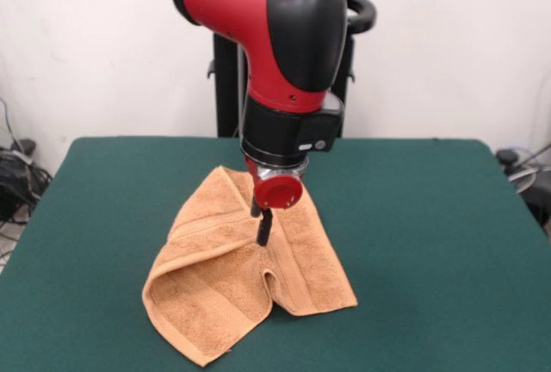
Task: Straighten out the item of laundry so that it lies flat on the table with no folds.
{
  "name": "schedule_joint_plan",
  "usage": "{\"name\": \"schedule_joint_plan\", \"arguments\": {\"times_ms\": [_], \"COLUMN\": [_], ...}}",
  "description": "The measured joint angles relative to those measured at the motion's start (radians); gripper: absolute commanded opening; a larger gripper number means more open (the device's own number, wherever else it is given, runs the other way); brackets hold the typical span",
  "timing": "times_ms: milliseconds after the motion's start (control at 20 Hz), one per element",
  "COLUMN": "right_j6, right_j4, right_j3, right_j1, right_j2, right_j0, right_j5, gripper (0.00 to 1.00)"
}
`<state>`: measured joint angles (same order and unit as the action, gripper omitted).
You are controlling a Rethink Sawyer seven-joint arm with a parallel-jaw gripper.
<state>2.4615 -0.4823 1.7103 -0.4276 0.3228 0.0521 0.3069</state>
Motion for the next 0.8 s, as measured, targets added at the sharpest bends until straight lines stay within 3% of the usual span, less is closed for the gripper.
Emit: {"name": "schedule_joint_plan", "arguments": {"times_ms": [800], "right_j6": [0.000], "right_j4": [0.000], "right_j3": [-0.011], "right_j1": [0.025], "right_j2": [-0.005], "right_j0": [0.002], "right_j5": [-0.023], "gripper": [1.00]}}
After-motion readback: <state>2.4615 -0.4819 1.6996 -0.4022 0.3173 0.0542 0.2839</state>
